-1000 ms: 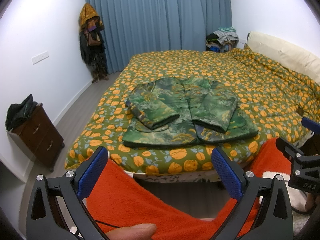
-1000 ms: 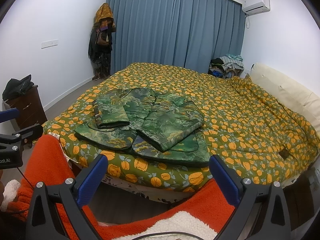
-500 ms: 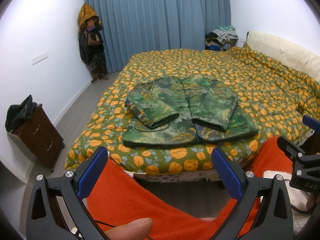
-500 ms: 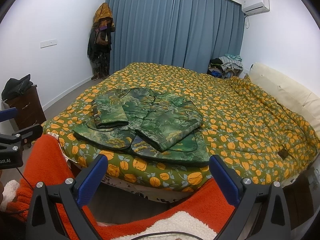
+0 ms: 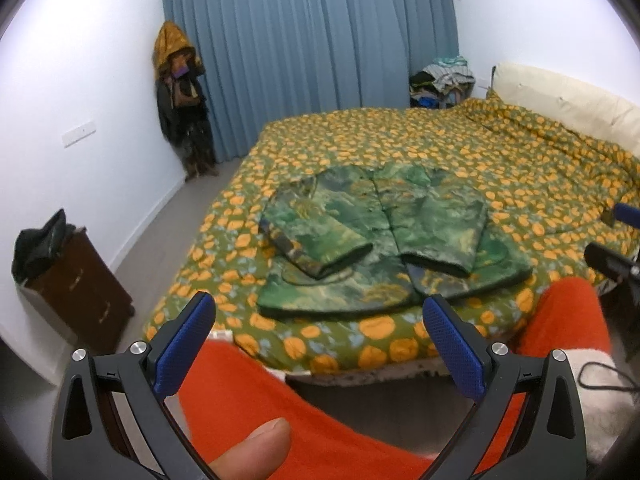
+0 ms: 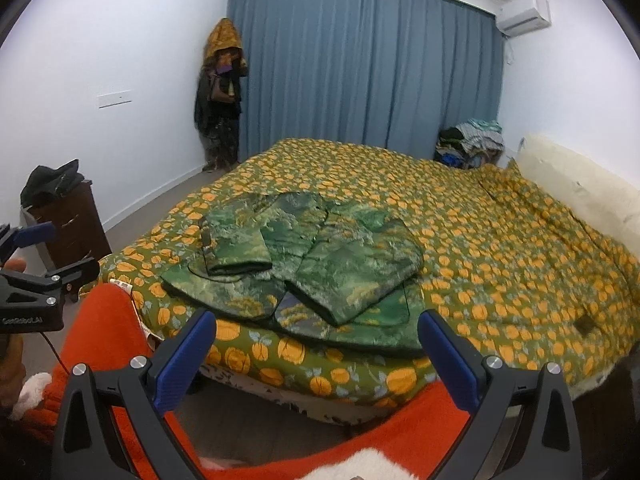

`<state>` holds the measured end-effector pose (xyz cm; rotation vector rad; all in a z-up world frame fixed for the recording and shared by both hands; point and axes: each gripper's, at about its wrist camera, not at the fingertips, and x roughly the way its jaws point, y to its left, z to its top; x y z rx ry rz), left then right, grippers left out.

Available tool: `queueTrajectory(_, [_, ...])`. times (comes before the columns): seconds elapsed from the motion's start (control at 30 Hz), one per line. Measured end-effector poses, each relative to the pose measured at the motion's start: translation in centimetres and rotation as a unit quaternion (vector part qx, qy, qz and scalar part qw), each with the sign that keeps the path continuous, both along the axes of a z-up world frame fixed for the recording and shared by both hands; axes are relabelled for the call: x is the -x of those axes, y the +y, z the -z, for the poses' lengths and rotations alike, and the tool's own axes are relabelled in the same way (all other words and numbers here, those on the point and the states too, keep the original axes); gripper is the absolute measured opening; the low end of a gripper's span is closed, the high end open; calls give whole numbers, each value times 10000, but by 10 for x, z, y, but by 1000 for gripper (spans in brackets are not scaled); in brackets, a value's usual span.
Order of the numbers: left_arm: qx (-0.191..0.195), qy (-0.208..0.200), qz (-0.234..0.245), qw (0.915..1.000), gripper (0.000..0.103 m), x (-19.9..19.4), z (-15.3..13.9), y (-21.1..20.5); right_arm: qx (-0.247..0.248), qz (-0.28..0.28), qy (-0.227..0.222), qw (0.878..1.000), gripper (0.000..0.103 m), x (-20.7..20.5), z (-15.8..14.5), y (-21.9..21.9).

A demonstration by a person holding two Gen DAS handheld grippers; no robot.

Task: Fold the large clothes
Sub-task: 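Grasp the folded jacket sleeve with the right tool and lift it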

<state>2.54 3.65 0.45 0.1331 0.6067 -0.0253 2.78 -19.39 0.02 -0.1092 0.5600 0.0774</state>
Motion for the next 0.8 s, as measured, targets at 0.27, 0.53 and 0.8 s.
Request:
queueTrajectory(0.27, [275, -119, 114, 9995, 103, -27, -15, 5, 55, -305, -356, 9989, 103, -31, -24, -4])
queueTrajectory(0.53, [311, 150, 275, 9990, 103, -56, -2, -4, 112, -806, -731, 9940, 103, -50, -14, 1])
queueTrajectory(0.8, [417, 538, 663, 9955, 103, -95, 33, -12, 582, -798, 273, 9947, 103, -119, 68, 3])
